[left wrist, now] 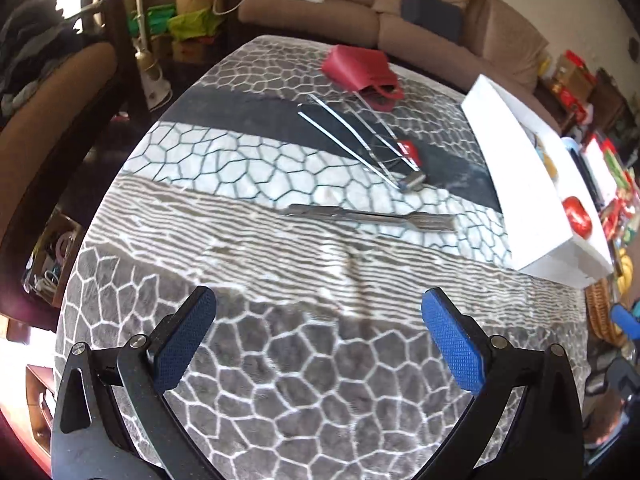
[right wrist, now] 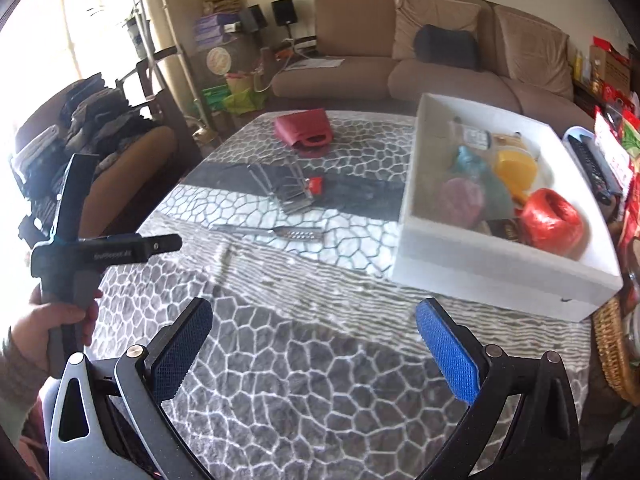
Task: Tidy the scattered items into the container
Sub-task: 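Reach the right tool toward the slotted metal spatula on the table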
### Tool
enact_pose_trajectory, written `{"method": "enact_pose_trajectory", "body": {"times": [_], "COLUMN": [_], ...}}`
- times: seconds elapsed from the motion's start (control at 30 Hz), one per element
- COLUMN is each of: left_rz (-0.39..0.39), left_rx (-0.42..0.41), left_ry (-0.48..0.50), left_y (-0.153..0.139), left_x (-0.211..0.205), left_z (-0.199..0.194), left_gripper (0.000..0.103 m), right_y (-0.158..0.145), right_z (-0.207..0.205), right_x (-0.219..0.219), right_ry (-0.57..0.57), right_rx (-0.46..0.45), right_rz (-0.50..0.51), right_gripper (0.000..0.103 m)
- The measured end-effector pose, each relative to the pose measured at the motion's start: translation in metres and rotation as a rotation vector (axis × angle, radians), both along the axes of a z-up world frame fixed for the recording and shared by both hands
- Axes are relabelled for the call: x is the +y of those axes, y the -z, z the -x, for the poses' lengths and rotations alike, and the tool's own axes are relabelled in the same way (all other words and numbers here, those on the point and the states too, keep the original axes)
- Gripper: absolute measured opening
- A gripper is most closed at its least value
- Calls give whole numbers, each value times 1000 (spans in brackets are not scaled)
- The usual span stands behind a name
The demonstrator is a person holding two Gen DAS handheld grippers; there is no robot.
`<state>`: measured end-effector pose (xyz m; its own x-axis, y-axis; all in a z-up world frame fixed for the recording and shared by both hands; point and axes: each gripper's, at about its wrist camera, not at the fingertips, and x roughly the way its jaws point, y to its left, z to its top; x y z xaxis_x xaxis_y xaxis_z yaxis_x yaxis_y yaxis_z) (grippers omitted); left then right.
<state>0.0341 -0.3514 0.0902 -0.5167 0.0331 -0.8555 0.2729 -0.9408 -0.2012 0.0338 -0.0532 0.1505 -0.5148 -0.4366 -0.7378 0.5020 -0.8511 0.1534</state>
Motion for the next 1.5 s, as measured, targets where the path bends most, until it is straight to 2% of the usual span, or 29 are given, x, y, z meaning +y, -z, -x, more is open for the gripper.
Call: {"method": "enact_pose_trajectory", "body": {"times": [0.2, 0.33, 0.4, 0.43, 0.53, 0.57, 0.63, 0.73, 0.9, 1.0, 1.13, 1.3, 1.33, 1.37, 1.5], "left_rz": [-29, -4, 18, 22, -32, -26, -34, -102, -103, -130, -124, -155, -160, -163, -154], "left_rx": [83, 60, 43, 25, 40, 41, 41, 47, 20, 4, -13, -15, -18, -19, -24], "left_ry": [17, 35, 48, 57, 109, 120, 120, 113, 126, 139, 155, 157, 158, 156, 124], "left_y": [12, 37, 49, 54, 56, 56, 56, 56, 58, 62, 66, 69, 70, 70, 69], "left_x": [-17, -22, -24, -26, -28, -27, -29, -32, -21, -15, -10, -11, -11, -12, -19], "left_z": [10, 31, 41, 46, 56, 59, 66, 73, 83, 87, 89, 92, 93, 93, 93], "left_gripper": [103, 102, 99, 94, 91, 91, 87, 83, 75, 69, 69, 69, 69, 69, 69], "right_y": [46, 69, 77, 81, 96, 101, 110, 122, 132, 132, 136, 137, 137, 136, 133], "right_z": [14, 34, 43, 47, 63, 70, 82, 94, 110, 120, 136, 145, 146, 146, 138], "right_x": [-48, -67, -77, -82, -90, -92, -93, -94, -93, -92, -89, -93, -94, -94, -96], "right_ry": [-40, -20, -34, -42, -45, -39, -28, -15, -1, 4, 27, 15, 7, -4, -52], "right_rx": [-44, -32, -6, 15, 34, 27, 19, 16, 4, -2, -48, -58, -62, -70, -121], "right_rz": [63, 75, 70, 57, 36, 37, 35, 19, 21, 38, 59, 60, 68, 78, 97], "right_gripper": [103, 103, 103, 103, 103, 103, 103, 103, 103, 103, 96, 95, 90, 75, 73]}}
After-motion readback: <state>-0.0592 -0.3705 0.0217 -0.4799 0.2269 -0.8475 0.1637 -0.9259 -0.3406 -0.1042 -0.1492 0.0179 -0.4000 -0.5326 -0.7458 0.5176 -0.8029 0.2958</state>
